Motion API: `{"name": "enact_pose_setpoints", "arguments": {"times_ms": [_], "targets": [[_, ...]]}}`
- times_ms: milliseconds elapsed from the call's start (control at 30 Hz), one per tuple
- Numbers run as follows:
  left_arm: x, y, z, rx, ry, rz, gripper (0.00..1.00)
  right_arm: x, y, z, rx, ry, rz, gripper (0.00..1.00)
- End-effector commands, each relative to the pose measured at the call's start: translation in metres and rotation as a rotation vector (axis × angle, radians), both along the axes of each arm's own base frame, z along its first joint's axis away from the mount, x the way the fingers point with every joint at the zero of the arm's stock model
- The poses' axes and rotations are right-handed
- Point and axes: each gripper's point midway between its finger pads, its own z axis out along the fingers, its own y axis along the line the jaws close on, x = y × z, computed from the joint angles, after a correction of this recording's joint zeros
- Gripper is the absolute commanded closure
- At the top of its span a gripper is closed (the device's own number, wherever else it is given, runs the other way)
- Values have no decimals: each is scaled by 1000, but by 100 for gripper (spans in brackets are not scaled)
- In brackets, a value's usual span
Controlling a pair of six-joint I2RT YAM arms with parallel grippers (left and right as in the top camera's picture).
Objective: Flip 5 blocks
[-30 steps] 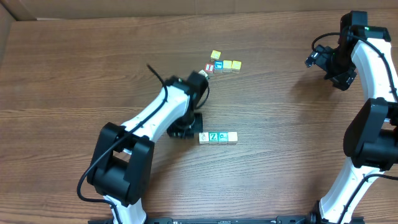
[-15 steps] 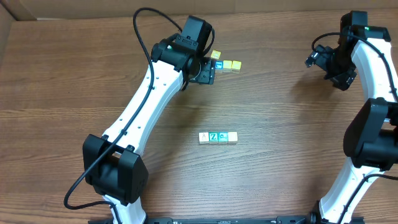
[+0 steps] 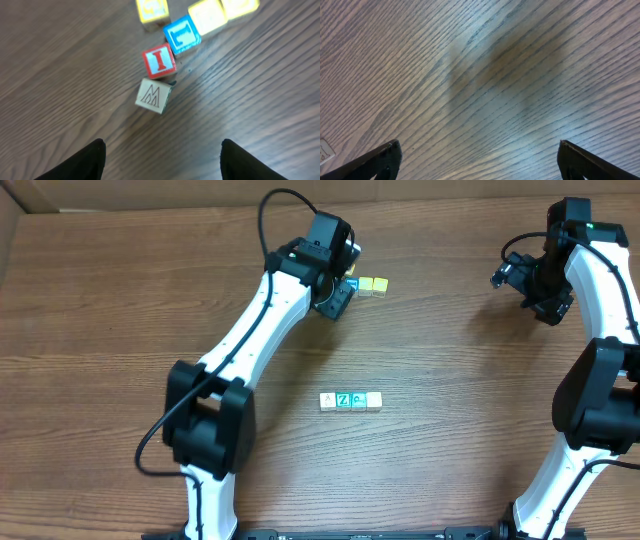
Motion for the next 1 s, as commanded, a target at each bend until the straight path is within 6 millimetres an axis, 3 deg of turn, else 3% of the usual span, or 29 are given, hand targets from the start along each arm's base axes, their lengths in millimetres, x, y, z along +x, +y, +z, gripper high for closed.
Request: {"name": "enact_pose_setpoints", "arguments": {"times_ms": [0,200,367,667,833,967], "targets": [[6,0,-30,50,35,-96,32,6,-2,16,-10,-44,6,0],[16,-1,-73,83,58,-120,29,6,-2,16,-10,-44,5,0],[25,1,-90,83,48,-120,29,6,-2,16,-10,-44,5,0],[30,7,-96,86,47,-115,34,6,-2,16,-10,-44,5,0],[30,7,-95,80,48,-101,60,6,-2,16,-10,-44,5,0],[36,5,-93,71,21,-100,60,6,-2,16,-10,-44,5,0]]}}
